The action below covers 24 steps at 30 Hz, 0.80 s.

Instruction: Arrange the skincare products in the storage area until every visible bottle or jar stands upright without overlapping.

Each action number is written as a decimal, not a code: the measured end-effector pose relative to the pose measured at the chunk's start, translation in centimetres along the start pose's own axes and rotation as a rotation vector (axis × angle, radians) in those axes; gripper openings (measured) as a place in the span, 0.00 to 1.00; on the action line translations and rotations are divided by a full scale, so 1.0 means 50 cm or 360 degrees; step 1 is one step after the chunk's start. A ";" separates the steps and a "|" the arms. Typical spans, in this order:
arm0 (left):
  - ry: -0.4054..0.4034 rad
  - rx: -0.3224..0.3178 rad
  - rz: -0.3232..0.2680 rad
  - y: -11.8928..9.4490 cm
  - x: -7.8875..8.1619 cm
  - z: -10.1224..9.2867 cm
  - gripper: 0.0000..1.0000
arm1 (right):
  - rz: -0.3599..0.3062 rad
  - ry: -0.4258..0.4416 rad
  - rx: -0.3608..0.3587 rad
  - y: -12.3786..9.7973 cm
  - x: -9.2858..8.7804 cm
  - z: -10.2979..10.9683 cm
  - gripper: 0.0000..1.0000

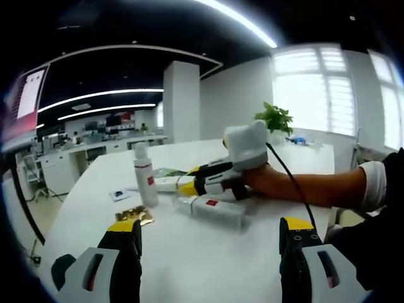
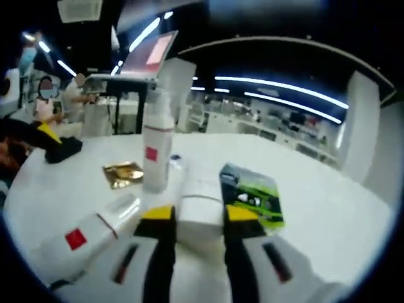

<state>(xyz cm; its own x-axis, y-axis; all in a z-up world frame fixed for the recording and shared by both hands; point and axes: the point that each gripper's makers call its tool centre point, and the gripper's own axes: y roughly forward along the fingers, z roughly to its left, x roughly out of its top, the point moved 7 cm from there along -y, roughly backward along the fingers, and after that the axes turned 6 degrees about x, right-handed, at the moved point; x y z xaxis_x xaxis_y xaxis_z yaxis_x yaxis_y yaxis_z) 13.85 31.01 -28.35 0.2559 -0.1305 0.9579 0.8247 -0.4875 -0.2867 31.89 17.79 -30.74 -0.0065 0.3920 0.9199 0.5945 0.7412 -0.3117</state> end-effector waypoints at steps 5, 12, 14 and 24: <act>-0.0006 0.0005 -0.0009 -0.004 0.000 0.003 0.92 | -0.0006 -0.0304 -0.0078 -0.002 0.008 0.010 0.26; -0.0007 0.0009 -0.0012 -0.007 0.000 0.005 0.92 | 0.0055 -0.0774 -0.0187 0.001 0.018 0.037 0.26; -0.0008 0.0010 -0.0014 -0.007 0.001 0.008 0.92 | 0.0043 -0.0807 -0.0192 0.000 0.020 0.044 0.26; -0.0021 0.0025 -0.0023 -0.014 0.002 0.018 0.92 | 0.0095 -0.1114 -0.0282 -0.013 0.031 0.039 0.25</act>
<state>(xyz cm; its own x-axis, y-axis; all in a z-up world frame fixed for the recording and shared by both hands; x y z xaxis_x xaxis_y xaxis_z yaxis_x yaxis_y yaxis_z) 13.77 32.11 -28.06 0.2503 -0.1122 0.9617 0.8361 -0.4757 -0.2731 29.92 18.96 -29.56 -0.4480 0.7300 0.5161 0.7308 0.6315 -0.2590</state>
